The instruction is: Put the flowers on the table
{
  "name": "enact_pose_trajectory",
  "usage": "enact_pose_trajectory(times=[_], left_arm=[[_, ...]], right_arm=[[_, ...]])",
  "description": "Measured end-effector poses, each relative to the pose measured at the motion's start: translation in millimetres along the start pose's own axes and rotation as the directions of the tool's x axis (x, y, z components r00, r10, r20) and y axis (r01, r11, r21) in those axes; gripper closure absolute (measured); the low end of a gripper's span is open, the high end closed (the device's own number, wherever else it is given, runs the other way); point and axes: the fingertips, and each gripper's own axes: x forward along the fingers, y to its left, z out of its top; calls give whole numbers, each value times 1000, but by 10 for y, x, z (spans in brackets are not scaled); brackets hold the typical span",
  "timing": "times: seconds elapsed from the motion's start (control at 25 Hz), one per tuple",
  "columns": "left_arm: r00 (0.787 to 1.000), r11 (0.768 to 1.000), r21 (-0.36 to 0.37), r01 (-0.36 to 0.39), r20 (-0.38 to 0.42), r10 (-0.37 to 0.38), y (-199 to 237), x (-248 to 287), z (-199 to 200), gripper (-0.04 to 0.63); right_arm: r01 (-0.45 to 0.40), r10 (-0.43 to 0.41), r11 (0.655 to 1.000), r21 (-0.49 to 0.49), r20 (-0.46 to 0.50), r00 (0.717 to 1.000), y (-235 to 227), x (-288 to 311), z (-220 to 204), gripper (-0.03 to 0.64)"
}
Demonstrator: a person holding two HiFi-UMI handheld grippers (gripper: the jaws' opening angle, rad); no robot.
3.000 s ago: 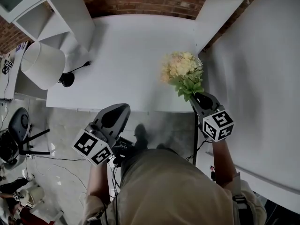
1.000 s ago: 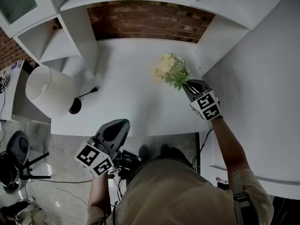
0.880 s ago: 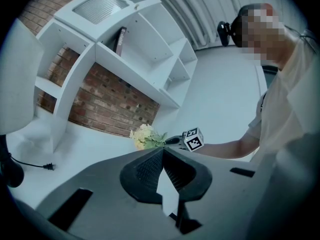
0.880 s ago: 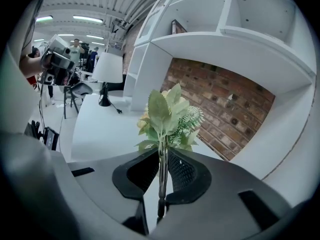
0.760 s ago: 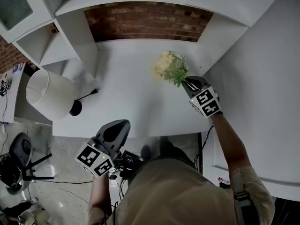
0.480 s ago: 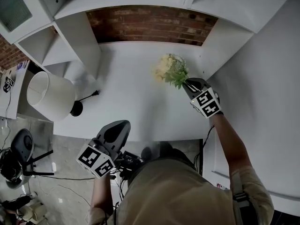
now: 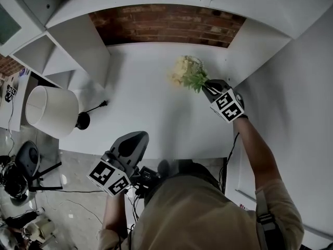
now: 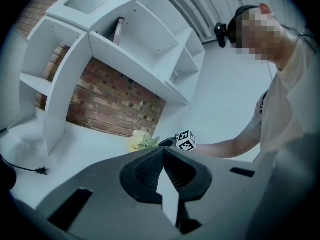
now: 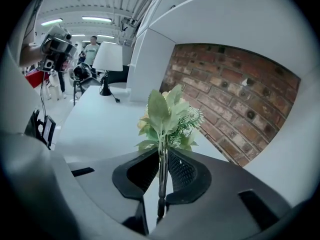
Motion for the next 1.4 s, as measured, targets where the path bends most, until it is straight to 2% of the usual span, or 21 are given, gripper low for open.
enact_pose_trajectory(times=[0.6,1.4], left_arm=[[999,999,-24,-43,-14,43,214,97,-26,586],[995,995,-59,-79,-67,75,314,332,-154,584]], right_arm=[[-73,69,995,-72,-65,996,-117,498,-101,557],[-171,164,980,-104,-76,984,-202,1120,-266,557]])
